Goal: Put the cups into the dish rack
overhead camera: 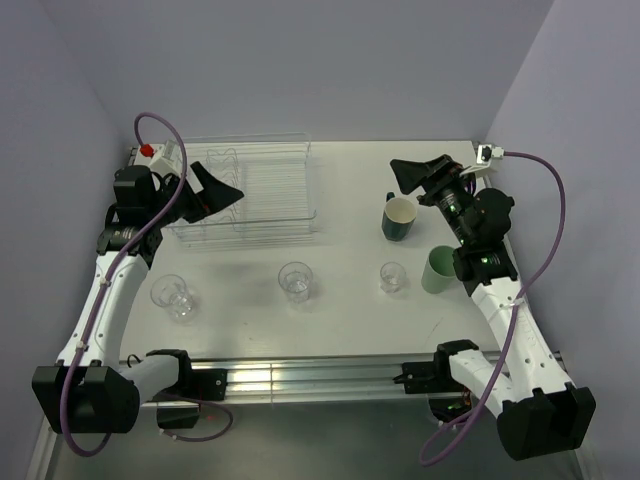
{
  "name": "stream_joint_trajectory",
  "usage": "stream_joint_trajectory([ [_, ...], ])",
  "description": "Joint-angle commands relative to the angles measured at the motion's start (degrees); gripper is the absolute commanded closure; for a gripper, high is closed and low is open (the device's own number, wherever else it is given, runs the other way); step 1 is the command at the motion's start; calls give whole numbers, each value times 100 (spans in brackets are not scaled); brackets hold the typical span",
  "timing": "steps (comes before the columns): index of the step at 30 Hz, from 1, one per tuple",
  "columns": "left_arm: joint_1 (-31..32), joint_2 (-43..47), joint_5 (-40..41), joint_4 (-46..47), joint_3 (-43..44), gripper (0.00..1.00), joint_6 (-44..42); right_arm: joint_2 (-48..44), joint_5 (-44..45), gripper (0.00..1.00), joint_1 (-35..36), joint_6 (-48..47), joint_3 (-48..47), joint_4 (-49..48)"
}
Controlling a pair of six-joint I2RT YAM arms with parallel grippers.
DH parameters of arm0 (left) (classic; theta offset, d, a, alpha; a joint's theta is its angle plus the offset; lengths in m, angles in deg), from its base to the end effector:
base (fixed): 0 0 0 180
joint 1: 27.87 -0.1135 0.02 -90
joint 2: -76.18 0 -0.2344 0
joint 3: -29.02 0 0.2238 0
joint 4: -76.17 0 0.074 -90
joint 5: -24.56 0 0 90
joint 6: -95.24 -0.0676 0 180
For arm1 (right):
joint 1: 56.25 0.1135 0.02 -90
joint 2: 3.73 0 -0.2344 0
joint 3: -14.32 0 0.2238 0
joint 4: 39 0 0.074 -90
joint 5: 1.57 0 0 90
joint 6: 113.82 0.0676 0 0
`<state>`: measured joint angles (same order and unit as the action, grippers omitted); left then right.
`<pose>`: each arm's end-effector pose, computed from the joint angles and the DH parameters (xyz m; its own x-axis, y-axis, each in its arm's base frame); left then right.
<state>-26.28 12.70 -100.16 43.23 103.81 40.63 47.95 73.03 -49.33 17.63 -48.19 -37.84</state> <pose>0.2541 -0.0456 0.3194 -0.6201 -0.4590 -0.6362 0.2367 0.6638 -0.7095 0.2278 0.0457 0.3628 -0.1239 0.6278 -0.7684 -0.3922 0.6803 0.6191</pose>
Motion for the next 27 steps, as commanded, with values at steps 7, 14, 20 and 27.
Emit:
stream_joint_trajectory([
  [7,52,134,-35,166,87,1,-77,26,274,0,-33,-278,-402,393],
  [14,79,161,27,148,96,1,-86,184,327,0,-24,-418,-568,718],
  [20,114,205,176,113,105,1,-121,571,423,0,29,-585,-902,1245],
  [27,140,170,229,86,114,1,-130,1265,1064,0,389,-945,-1587,2186],
])
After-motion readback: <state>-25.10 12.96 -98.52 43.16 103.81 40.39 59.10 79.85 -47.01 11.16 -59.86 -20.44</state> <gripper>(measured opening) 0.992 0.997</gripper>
